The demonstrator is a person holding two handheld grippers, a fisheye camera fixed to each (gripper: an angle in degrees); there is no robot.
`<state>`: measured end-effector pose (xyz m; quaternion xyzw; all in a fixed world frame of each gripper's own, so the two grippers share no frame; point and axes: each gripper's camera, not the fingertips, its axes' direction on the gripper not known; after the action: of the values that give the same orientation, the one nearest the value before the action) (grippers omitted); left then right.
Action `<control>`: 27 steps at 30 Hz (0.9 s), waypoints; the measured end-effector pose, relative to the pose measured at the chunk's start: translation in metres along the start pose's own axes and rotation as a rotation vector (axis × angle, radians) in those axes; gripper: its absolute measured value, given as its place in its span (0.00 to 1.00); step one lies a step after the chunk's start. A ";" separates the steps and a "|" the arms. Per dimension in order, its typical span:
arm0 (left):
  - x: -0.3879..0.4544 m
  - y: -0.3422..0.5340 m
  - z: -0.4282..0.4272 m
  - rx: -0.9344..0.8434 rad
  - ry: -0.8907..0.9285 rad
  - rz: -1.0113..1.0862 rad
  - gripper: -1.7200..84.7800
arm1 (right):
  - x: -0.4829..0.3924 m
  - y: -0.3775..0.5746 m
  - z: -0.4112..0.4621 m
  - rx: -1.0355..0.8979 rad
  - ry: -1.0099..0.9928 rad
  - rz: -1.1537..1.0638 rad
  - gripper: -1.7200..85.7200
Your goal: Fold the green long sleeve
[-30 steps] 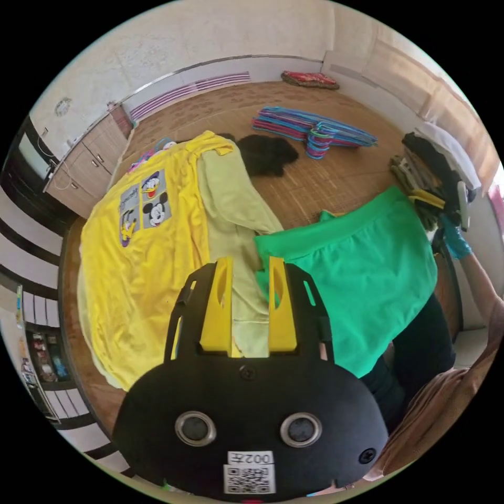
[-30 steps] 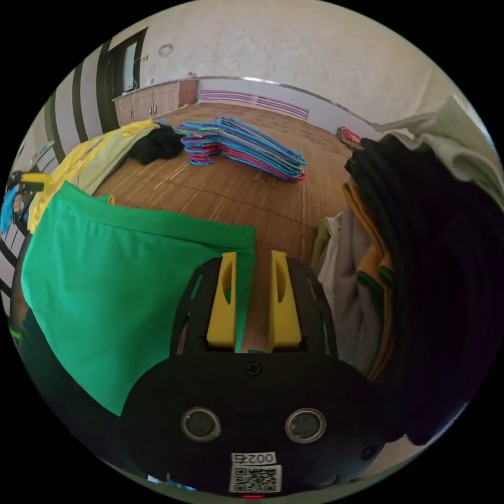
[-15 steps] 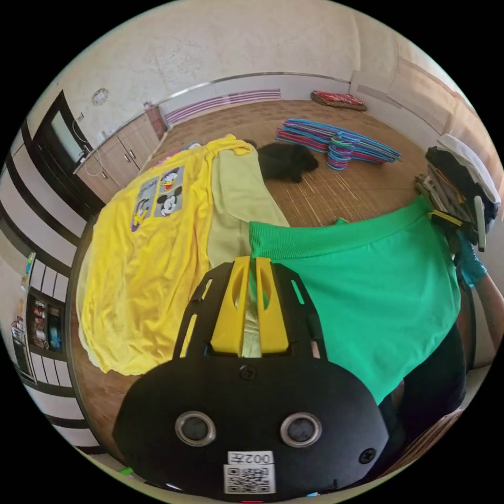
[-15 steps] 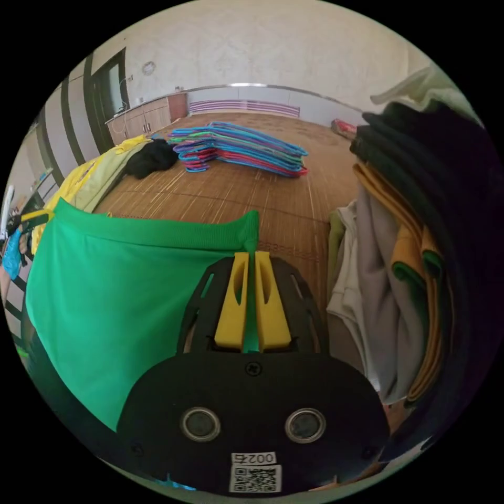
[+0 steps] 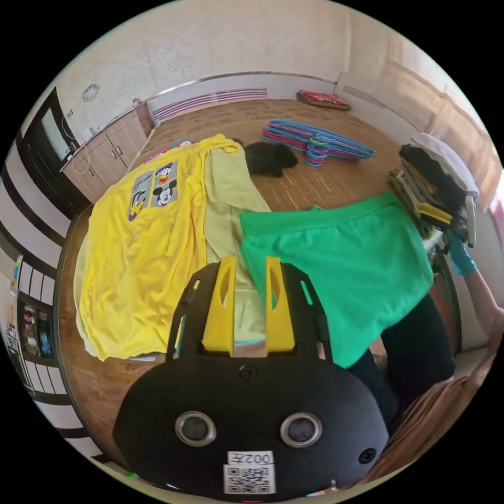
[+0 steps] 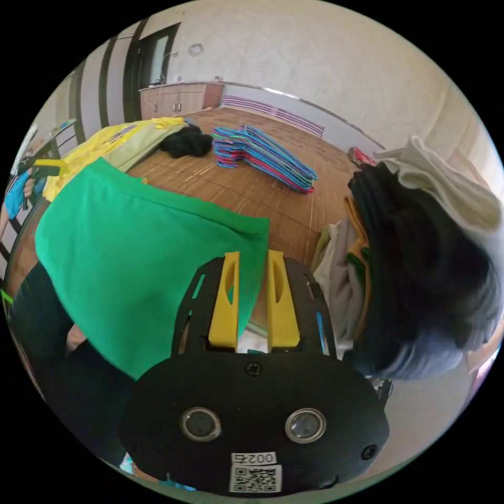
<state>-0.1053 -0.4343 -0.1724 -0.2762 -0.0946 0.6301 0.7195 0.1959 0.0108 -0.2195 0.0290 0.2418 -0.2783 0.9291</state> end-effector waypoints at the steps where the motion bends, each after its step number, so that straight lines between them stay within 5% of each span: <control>1: 0.000 0.007 -0.003 0.000 0.021 0.011 0.10 | -0.004 0.014 -0.011 0.004 -0.050 -0.016 0.12; 11: 0.009 0.112 0.010 -0.188 0.294 0.169 0.16 | -0.031 0.133 -0.042 -0.139 -0.293 -0.006 0.17; 23: 0.031 0.131 0.007 -0.076 0.252 0.137 0.02 | -0.081 0.159 -0.058 -0.034 -0.243 0.085 0.08; 27: 0.045 0.134 -0.022 -0.032 0.116 0.162 0.01 | -0.086 0.161 -0.085 0.007 -0.165 0.024 0.06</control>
<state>-0.2004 -0.3903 -0.2696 -0.3303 -0.0401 0.6677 0.6659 0.1821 0.2057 -0.2673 0.0121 0.1634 -0.2692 0.9490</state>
